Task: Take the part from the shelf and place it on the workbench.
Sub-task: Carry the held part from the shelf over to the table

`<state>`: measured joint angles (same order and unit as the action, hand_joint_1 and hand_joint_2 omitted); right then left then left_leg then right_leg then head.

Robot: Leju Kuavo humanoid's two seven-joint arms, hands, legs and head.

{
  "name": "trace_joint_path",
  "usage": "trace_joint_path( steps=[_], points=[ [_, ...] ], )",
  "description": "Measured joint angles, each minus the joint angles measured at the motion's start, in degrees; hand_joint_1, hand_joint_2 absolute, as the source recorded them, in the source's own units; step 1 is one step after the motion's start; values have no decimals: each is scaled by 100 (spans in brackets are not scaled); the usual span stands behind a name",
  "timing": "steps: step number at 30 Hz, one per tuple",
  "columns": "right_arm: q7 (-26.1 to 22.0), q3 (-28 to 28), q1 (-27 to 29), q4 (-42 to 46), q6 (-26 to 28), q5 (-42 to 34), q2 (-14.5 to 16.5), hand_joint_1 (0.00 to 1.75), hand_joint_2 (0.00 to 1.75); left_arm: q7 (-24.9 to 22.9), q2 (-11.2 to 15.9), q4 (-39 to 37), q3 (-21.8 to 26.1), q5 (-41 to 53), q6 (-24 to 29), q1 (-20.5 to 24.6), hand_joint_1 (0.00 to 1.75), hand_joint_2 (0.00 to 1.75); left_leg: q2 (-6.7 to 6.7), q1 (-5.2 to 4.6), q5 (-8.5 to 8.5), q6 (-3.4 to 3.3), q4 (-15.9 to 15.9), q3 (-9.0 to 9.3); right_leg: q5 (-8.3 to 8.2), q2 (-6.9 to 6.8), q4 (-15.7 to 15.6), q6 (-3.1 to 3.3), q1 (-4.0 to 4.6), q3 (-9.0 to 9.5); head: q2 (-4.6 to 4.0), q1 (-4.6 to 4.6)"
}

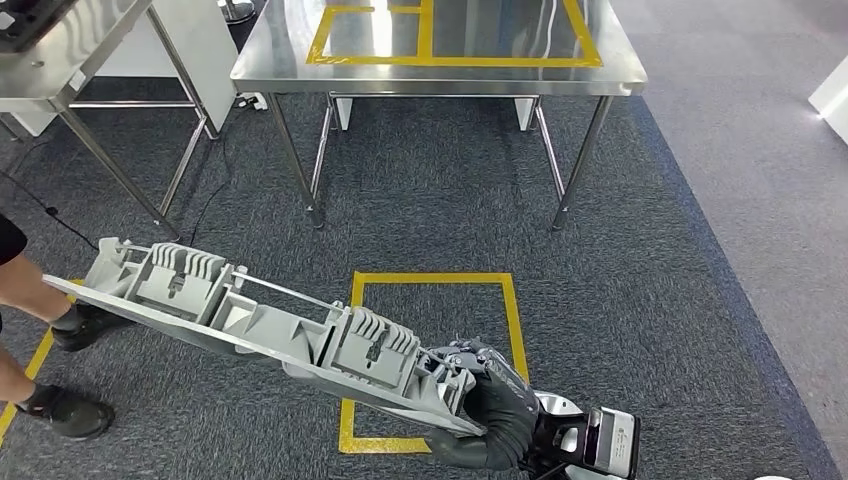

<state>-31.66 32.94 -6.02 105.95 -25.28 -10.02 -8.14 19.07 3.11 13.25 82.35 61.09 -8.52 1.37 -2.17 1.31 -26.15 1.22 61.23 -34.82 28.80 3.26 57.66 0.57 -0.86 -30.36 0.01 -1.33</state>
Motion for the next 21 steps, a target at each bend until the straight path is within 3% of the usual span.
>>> trace_joint_path(
  steps=[2,4,6,7,9,10,11,12,14,15,16,18,21],
  points=[
    [13,-3,-5,-1,8,-11,15,175,175,3,0,0,7,9,-2,0,0,175,-65,-20,-15,-49,-210,116,27,87,-3,-71,0,2,0,4],
    [22,-9,-3,-1,16,-13,21,175,175,6,-1,0,10,9,-3,8,0,175,18,-21,-22,-132,-253,152,40,154,-25,-143,-12,7,-1,8],
    [22,-13,-12,-1,36,13,21,175,175,12,-2,0,12,10,-6,16,0,175,100,-5,-26,-223,-316,213,166,24,181,-194,-8,-74,-1,36],
    [18,-13,-18,-1,54,50,21,175,175,14,-3,0,15,12,-8,15,0,175,139,-6,-34,-260,-341,243,306,-87,472,-210,-6,-218,-1,52],
    [11,-11,-25,-2,99,143,19,175,175,15,-3,0,29,18,-10,9,0,175,203,-34,-69,-306,-349,276,614,-252,1271,-227,0,-683,-1,76],
    [13,-11,-23,-5,115,178,17,175,175,15,-4,0,36,21,-10,8,0,175,228,-49,-89,-316,-348,292,668,-276,1566,-229,-1,-882,-1,76],
    [15,-11,-20,-10,131,198,15,175,175,15,-4,0,41,25,-13,8,0,175,246,-62,-111,-320,-347,315,605,-287,1663,-221,1,-986,-1,78],
    [16,-11,-20,-17,144,209,13,175,175,16,-5,0,44,28,-17,8,0,175,257,-74,-136,-319,-347,350,422,-292,1521,-200,7,-967,-1,78],
    [15,-11,-24,-27,158,211,10,175,175,21,-15,-1,45,37,-30,8,0,175,265,-94,-194,-306,-350,429,-67,-319,763,-109,43,-665,-1,78],
    [12,-11,-31,-28,160,210,10,175,175,25,-24,-1,46,45,-38,10,0,175,264,-109,-225,-287,-345,456,-220,-342,396,-61,68,-509,-1,73],
    [7,-11,-37,-28,160,209,11,175,175,29,-32,-1,46,52,-44,11,0,175,266,-115,-248,-262,-345,469,-287,-364,162,-24,93,-412,-1,68],
    [-2,-11,-45,-27,161,208,11,175,175,38,-40,0,48,64,-51,14,0,175,276,-117,-276,-197,-364,486,-257,-369,41,18,122,-370,-1,60],
    [-7,-11,-50,-27,170,210,13,175,175,47,-41,0,47,72,-58,18,0,175,278,-112,-392,-107,-234,472,-259,-334,-74,83,62,-260,0,44]
  ],
)
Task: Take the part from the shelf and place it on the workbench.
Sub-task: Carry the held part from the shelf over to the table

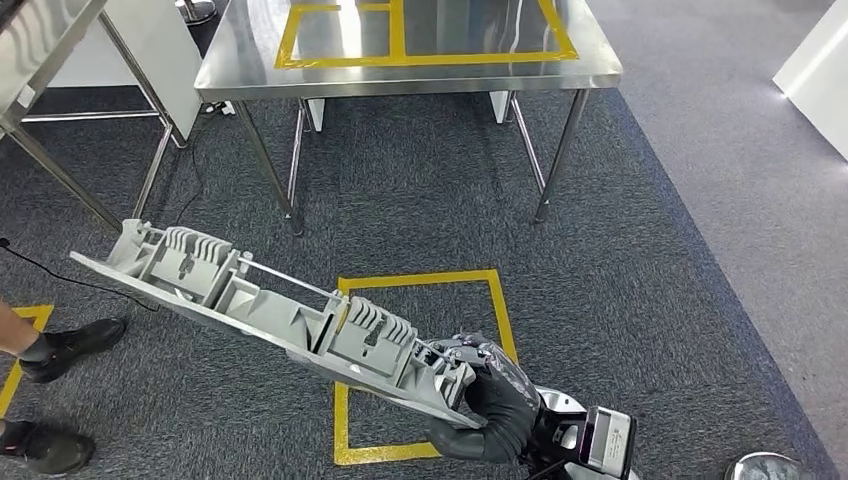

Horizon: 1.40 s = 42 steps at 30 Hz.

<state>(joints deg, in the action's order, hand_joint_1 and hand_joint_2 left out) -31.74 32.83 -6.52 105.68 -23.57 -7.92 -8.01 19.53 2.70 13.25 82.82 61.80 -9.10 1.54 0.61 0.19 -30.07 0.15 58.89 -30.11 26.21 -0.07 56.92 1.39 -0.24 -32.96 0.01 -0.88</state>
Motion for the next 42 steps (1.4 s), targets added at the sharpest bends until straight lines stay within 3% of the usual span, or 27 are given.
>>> trace_joint_path(
  steps=[1,3,4,5,6,8,10,12,15,17,19,20,21,23,25,26,29,31,32,34,35,36,37,39,40,42],
  points=[
    [-2,1,-6,0,2,1,1,175,175,2,0,0,0,2,-2,2,0,175,-7,7,-123,26,237,-104,6,3,-41,24,-20,53,0,-9],
    [-6,2,-18,-1,3,1,1,175,175,3,1,0,0,5,-6,-2,0,175,-15,37,-436,71,990,-508,53,4,-57,61,-13,120,-1,-21],
    [-8,2,-16,-2,5,2,1,175,175,3,2,0,0,8,-6,-9,0,175,-15,49,-519,91,1317,-716,83,14,-53,65,-12,148,-1,-20],
    [-8,2,-13,-5,6,3,1,175,175,3,3,0,1,14,-8,-17,0,175,-15,59,-489,107,1472,-849,114,28,-46,61,-12,181,-1,-21],
    [-8,2,-10,-9,7,4,0,175,175,5,4,0,1,19,-10,-23,0,175,-15,69,-335,116,1397,-870,147,45,-36,52,-12,220,-1,-20],
    [-7,2,-7,-16,8,5,-1,175,175,11,10,0,1,31,-13,-26,0,175,-18,82,165,105,696,-621,231,68,-15,18,-14,316,-1,-19],
    [-8,2,-13,-19,9,4,-1,175,175,17,15,0,1,40,-14,-20,0,175,-32,62,412,66,91,-365,306,80,8,-39,0,368,-1,-19],
    [-8,2,-17,-20,11,4,-1,175,175,20,17,0,2,43,-15,-19,0,175,-44,29,381,14,-32,-312,336,90,2,-100,5,372,-1,-21],
    [-7,2,-20,-15,13,5,-2,175,175,20,20,0,1,43,-18,-20,0,175,-41,65,379,-95,-116,-240,429,74,111,-193,1,352,1,-8],
    [-8,2,-23,-14,12,5,-3,175,175,20,20,0,0,42,-21,-12,0,175,-32,85,362,-162,-162,-181,694,55,690,-242,-13,52,0,18],
    [-9,2,-19,-18,13,5,-4,175,175,20,20,0,0,42,-21,-8,0,175,-27,83,319,-188,-164,-149,959,49,1484,-276,-29,-451,-1,29],
    [-8,2,-15,-23,14,5,-7,175,175,20,20,0,1,42,-21,-10,0,175,-28,83,292,-185,-163,-121,950,46,1698,-287,-39,-630,-1,30],
    [-8,2,-13,-27,14,5,-9,175,175,20,19,0,1,42,-21,-14,0,175,-29,84,260,-175,-162,-82,814,41,1688,-293,-50,-700,-1,31],
    [-7,2,-12,-33,14,5,-14,175,175,20,16,0,1,43,-24,-18,0,175,-35,89,178,-134,-159,28,273,16,1046,-284,-68,-511,-1,35],
    [-8,2,-16,-37,11,5,-15,175,175,21,15,0,1,43,-26,-13,0,175,-41,69,90,-68,-145,95,-45,-18,379,-250,-58,-245,0,38],
    [-8,2,-17,-38,10,5,-16,175,175,21,16,0,2,43,-26,-9,0,175,-38,57,58,-33,-143,104,-65,-24,228,-225,-49,-187,0,36],
    [-7,2,-18,-38,9,5,-16,175,175,27,20,0,2,40,-26,6,0,175,-15,59,-7,71,-156,145,13,13,160,-119,-36,-149,-1,26],
    [-4,2,-26,-38,5,5,-16,175,175,33,22,0,2,36,-27,16,0,175,-15,75,-153,128,90,71,42,21,123,-39,-49,-79,-1,9],
    [-3,2,-31,-38,3,5,-15,175,175,34,22,0,2,31,-27,18,0,175,-20,82,-295,145,400,-80,62,18,113,-8,-50,-40,-1,-1],
    [-2,2,-36,-39,1,6,-14,175,175,35,22,0,2,24,-25,16,0,175,-23,84,-589,163,1208,-554,121,20,112,34,-25,21,-1,-9],
    [1,2,-36,-42,1,8,-14,175,175,35,22,0,2,22,-25,8,0,175,-23,84,-616,159,1483,-756,152,27,113,46,-9,56,-1,-9],
    [7,2,-36,-46,2,13,-14,175,175,36,21,0,2,24,-25,-1,0,175,-23,81,-519,144,1551,-866,186,37,114,53,8,97,-1,-8],
    [16,3,-36,-50,2,18,-14,175,175,38,21,0,2,29,-25,-6,0,175,-26,75,-301,116,1377,-860,223,49,115,55,25,150,-1,-9],
    [33,4,-42,-55,3,15,-10,175,175,52,32,2,2,46,-27,-9,0,175,-149,55,221,21,627,-616,303,93,113,37,52,261,-1,2],
    [36,7,-52,-59,1,2,-7,175,175,63,34,2,2,58,-29,-17,0,175,-231,43,376,-27,300,-491,335,123,116,18,54,291,-1,18],
    [33,11,-74,-68,1,-16,4,175,175,79,42,3,2,78,-33,-43,0,175,-326,12,407,-89,54,-383,364,182,110,-37,25,289,-1,34]
  ],
)
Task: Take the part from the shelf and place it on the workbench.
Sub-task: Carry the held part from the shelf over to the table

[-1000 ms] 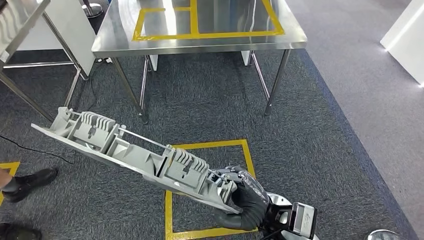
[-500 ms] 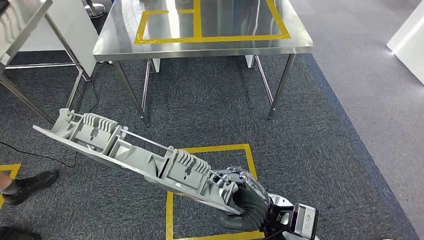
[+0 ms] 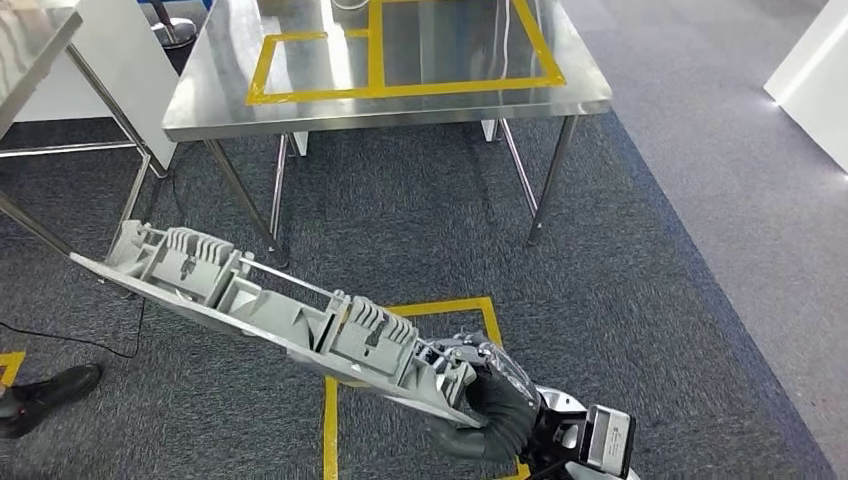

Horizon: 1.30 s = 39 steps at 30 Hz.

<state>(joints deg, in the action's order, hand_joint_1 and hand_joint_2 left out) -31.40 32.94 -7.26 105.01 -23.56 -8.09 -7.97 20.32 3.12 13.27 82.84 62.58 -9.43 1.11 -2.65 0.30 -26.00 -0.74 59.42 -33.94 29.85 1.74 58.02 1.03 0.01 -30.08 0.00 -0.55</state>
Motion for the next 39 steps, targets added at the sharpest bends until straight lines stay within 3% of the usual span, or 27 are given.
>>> trace_joint_path(
  steps=[2,4,5,7,8,9,10,12,14,16,19,21,23,24,25,27,29,31,33,35,38,39],
  points=[
    [-2,2,-20,-1,26,35,7,175,175,14,2,-1,0,23,-3,-7,0,175,60,-5,-3,-29,-92,42,11,45,-20,-60,-22,0,1,-14],
    [-1,2,-56,-6,71,89,4,175,175,34,5,-1,-1,46,-13,11,0,175,110,31,8,-73,-230,148,107,-5,156,-117,-17,-65,1,-1],
    [-2,2,-80,-16,86,103,3,175,175,42,4,-1,-2,56,-21,21,0,175,133,51,10,-94,-286,207,218,-45,412,-143,-18,-194,1,12],
    [-7,2,-115,-45,95,103,1,175,175,47,2,-1,-2,65,-32,29,0,175,169,45,-35,-117,-307,276,478,-97,1160,-187,-45,-651,0,30],
    [-9,2,-121,-61,94,101,1,175,175,46,0,-1,-2,67,-38,30,0,175,179,46,-69,-115,-305,311,517,-106,1455,-209,-65,-872,0,32],
    [-10,2,-122,-75,94,99,1,175,175,46,-3,-1,-2,67,-43,29,0,175,185,49,-110,-107,-304,356,445,-117,1575,-230,-85,-1012,0,33],
    [-10,2,-122,-89,94,98,1,175,175,46,-5,-1,-2,68,-48,28,0,175,187,54,-157,-92,-300,415,252,-128,1467,-246,-105,-1035,0,32],
    [-8,2,-126,-109,92,98,1,175,175,48,-10,-1,-2,67,-60,25,0,175,185,69,-275,-40,-289,547,-281,-159,762,-257,-130,-801,0,33],
    [-10,3,-139,-121,87,98,2,175,175,51,-12,-1,-1,66,-65,34,0,175,180,58,-383,35,-267,623,-516,-174,182,-232,-112,-554,0,33],
    [-14,4,-155,-131,86,96,3,175,175,53,-10,-1,-1,66,-65,46,0,175,181,48,-438,108,-284,651,-454,-162,69,-165,-79,-499,0,24],
    [-14,1,-166,-131,87,94,5,175,175,54,-12,-1,-2,67,-66,60,0,175,211,75,-552,204,-181,660,-393,-145,6,-42,-94,-426,1,-4],
    [-14,1,-178,-133,72,93,7,175,175,53,-12,-1,-2,70,-68,68,0,175,230,86,-806,248,425,360,-343,-154,-28,23,-98,-342,1,-32],
    [-16,2,-183,-148,41,92,9,175,175,48,-11,-1,-2,82,-71,62,0,175,231,87,-1043,268,1260,-171,-266,-157,-29,55,-75,-262,0,-42],
    [-15,2,-183,-163,27,92,10,175,175,45,-10,-1,-2,91,-72,52,0,175,231,86,-1018,264,1491,-372,-222,-152,-29,60,-63,-209,0,-43],
    [-13,3,-183,-180,13,92,10,175,175,43,-10,-1,-2,99,-73,42,0,175,231,85,-862,247,1490,-468,-174,-145,-29,61,-50,-145,0,-43],
    [-7,12,-189,-208,-9,93,10,175,175,38,-9,-1,-2,111,-68,30,0,175,231,65,-282,169,860,-353,-69,-136,-32,54,-29,0,0,-43],
    [0,32,-217,-237,-24,92,12,175,175,31,-4,-1,-2,120,-60,31,0,175,236,14,66,73,207,-139,21,-131,-37,15,-11,96,0,-31],
    [9,45,-244,-263,-25,95,17,175,175,32,-1,-1,-2,122,-53,34,0,175,243,-32,61,9,-10,-51,39,-126,-37,-57,-13,120,0,-17],
    [10,52,-231,-269,-21,127,16,175,175,38,-6,-1,1,101,-38,34,0,175,237,-16,43,-50,-112,36,19,-134,20,-132,-20,139,0,-14],
    [-13,73,-184,-244,-15,191,-9,175,175,42,-24,-1,5,70,-16,35,0,175,228,18,16,-116,-206,170,140,-143,321,-182,-22,26,0,2],
    [-59,108,-114,-187,-11,231,-81,175,175,42,-61,-1,8,61,-4,42,0,175,229,21,-67,-155,-238,282,544,-144,1297,-227,-40,-625,0,29],
    [-61,117,-95,-178,-13,232,-104,175,175,42,-74,-1,7,63,-4,44,0,175,229,20,-104,-151,-236,319,562,-144,1509,-244,-45,-823,0,32]
  ],
)
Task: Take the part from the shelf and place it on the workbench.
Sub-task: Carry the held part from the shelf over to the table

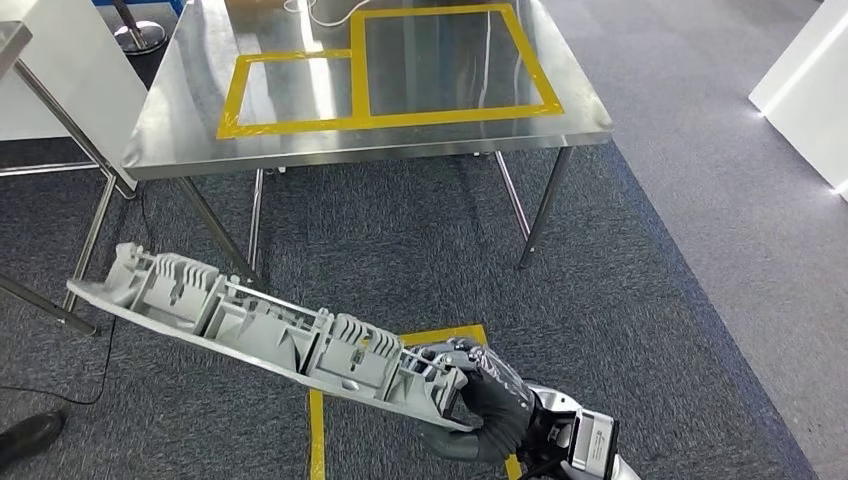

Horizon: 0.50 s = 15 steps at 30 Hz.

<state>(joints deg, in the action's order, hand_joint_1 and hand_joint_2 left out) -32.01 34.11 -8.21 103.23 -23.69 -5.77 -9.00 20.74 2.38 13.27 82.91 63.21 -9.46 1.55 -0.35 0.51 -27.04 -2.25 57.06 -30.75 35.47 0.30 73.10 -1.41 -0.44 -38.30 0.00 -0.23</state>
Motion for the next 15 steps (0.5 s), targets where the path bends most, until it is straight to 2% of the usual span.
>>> trace_joint_path(
  steps=[1,2,3,4,5,6,9,10,11,12,14,15],
  points=[
    [4,8,14,4,-2,1,-21,175,175,0,-11,0,-1,2,0,0,0,175,-1,0,-42,9,1,50,-108,-1,21,-10,-4,-108,0,2],
    [9,13,22,5,-2,1,-40,175,175,0,-22,0,-1,5,0,2,0,175,-1,0,-91,23,2,117,-335,-2,-163,-10,-9,-107,0,3],
    [13,15,24,5,-2,2,-55,175,175,0,-32,0,-1,11,0,6,0,175,-2,1,-146,40,3,194,-646,-7,-521,-2,-14,-16,0,4],
    [15,16,22,5,-2,2,-69,175,175,0,-38,0,-1,17,0,13,0,175,-4,0,-199,63,2,269,-884,-13,-867,16,-12,87,0,1],
    [15,17,14,6,-3,1,-78,175,175,-1,-42,0,-1,27,0,27,0,175,-6,-5,-245,94,4,315,-1013,-23,-1180,38,1,170,0,0],
    [14,19,8,12,-3,1,-84,175,175,-2,-43,0,-1,36,0,44,0,175,-5,-9,-286,130,-2,336,-1081,-29,-1361,72,14,218,0,-1],
    [33,22,-20,34,7,30,-91,175,175,-3,-38,-1,-1,55,-3,83,0,175,6,-22,-338,243,34,383,-1049,-17,-1472,188,20,292,1,-9],
    [45,22,-32,38,16,53,-92,175,175,-1,-35,-1,-1,60,-5,96,0,175,7,-19,-345,269,145,366,-1026,-13,-1499,222,9,342,1,-18],
    [57,23,-45,39,25,76,-93,175,175,1,-32,-2,-2,65,-7,114,0,175,7,-11,-375,291,354,267,-1006,-15,-1522,254,-1,395,1,-29],
    [61,24,-55,40,32,91,-93,175,175,2,-29,-2,-2,68,-7,128,0,175,9,-1,-448,313,681,83,-983,-17,-1540,276,-8,444,1,-42],
    [63,25,-68,40,37,97,-94,175,175,2,-26,-2,-3,70,-7,137,0,175,9,11,-726,357,1436,-413,-909,-17,-1546,302,-6,523,1,-61],
    [64,25,-67,40,38,98,-94,175,175,1,-24,-2,-3,70,-7,130,0,175,10,14,-851,373,1676,-618,-866,-14,-1546,303,-4,569,0,-61]
  ],
)
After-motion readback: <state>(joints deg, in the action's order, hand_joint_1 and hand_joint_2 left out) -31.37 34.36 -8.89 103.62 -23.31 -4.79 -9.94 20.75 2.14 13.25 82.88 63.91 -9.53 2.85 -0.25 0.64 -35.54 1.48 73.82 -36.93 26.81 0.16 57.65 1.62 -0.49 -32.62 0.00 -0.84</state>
